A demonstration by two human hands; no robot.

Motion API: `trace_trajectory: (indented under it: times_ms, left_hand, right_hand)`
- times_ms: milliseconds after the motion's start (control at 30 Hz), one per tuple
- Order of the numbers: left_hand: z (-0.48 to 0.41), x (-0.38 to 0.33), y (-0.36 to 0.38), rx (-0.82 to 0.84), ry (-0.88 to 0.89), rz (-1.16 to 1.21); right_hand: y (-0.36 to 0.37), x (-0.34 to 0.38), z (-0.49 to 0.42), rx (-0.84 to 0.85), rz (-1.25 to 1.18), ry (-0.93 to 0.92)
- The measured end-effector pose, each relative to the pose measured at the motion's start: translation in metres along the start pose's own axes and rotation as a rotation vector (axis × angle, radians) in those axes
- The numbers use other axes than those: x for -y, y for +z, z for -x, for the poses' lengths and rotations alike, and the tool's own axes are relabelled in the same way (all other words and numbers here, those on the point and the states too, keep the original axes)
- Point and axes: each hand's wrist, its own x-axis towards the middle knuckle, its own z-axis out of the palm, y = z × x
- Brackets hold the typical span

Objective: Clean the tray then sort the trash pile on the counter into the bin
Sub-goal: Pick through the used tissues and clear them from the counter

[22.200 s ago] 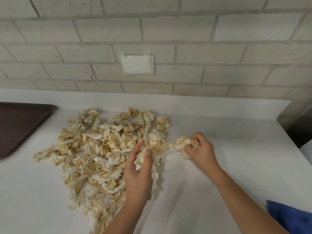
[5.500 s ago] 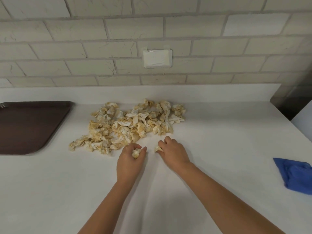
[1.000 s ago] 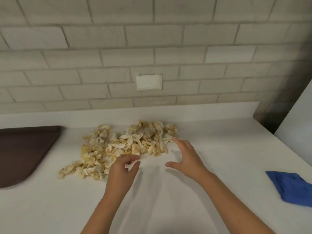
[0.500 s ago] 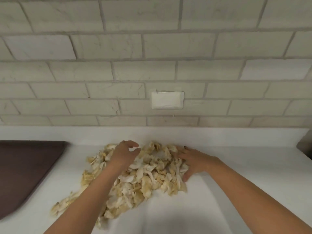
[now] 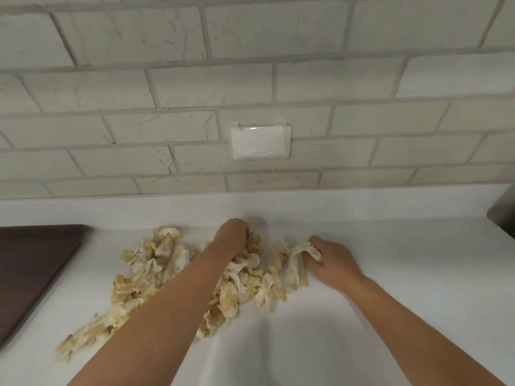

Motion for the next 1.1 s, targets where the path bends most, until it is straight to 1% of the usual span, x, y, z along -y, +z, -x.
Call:
trace_trajectory:
  times_ms: [67, 100, 200, 267, 367, 400, 433, 467, 533, 567, 600, 633, 667, 767, 867, 933, 1000, 1100]
  left_hand:
    - [0.004, 0.006, -0.006, -0.068, 0.032, 0.134]
    - [0.009, 0.009, -0.011, -0.114, 0.054, 0.214]
    - [0.028, 0.015, -0.036, -0.281, 0.105, 0.470]
    - [0.042, 0.018, -0.052, -0.391, 0.114, 0.634]
    - [0.068, 0.023, -0.069, -0.507, 0.142, 0.704]
    - [0.077, 0.024, -0.072, -0.509, 0.151, 0.678]
    - [0.084, 0.024, -0.071, -0.469, 0.159, 0.617]
    - [0.090, 0.025, -0.067, -0.374, 0.160, 0.522]
    - [0.100, 0.028, -0.051, -0.059, 0.118, 0.276]
    - [0.103, 0.030, -0.040, 0.070, 0.102, 0.174]
    - [0.106, 0.032, -0.030, 0.127, 0.095, 0.114]
    - [0.107, 0.034, -0.023, 0.112, 0.095, 0.097]
    - [0.108, 0.035, -0.020, 0.054, 0.087, 0.126]
    - [0.108, 0.035, -0.027, -0.092, -0.006, 0.322]
    - [0.112, 0.032, -0.048, -0.183, -0.033, 0.489]
    - [0.118, 0.030, -0.064, -0.265, -0.030, 0.596]
    - [0.129, 0.027, -0.080, -0.340, -0.017, 0.713]
    - [0.152, 0.022, -0.093, -0.405, 0.043, 0.848]
  right_hand:
    - [-0.004, 0.002, 0.000, 0.055, -0.116, 0.091]
    - [-0.007, 0.005, 0.000, 0.082, -0.137, 0.125]
    - [-0.011, 0.011, 0.000, 0.158, -0.070, 0.197]
    - [-0.010, 0.014, 0.005, 0.201, 0.005, 0.215]
    - [-0.005, 0.017, 0.015, 0.146, 0.106, 0.192]
    - [-0.003, 0.019, 0.019, 0.138, 0.153, 0.184]
    - [-0.001, 0.021, 0.022, 0.132, 0.192, 0.176]
    - [-0.001, 0.024, 0.025, 0.128, 0.213, 0.171]
    - [0.001, 0.028, 0.031, 0.101, 0.207, 0.158]
    - [0.003, 0.028, 0.035, 0.068, 0.208, 0.140]
    - [0.005, 0.028, 0.039, 0.037, 0.217, 0.127]
    - [0.007, 0.028, 0.044, 0.009, 0.225, 0.110]
    - [0.007, 0.029, 0.048, -0.005, 0.229, 0.103]
    - [0.006, 0.034, 0.058, -0.010, 0.221, 0.095]
    - [0.005, 0.035, 0.064, 0.032, 0.120, 0.094]
    - [-0.001, 0.042, 0.071, 0.042, -0.074, 0.155]
    - [-0.008, 0.051, 0.080, -0.010, -0.303, 0.239]
    - [-0.016, 0.061, 0.094, -0.104, -0.499, 0.299]
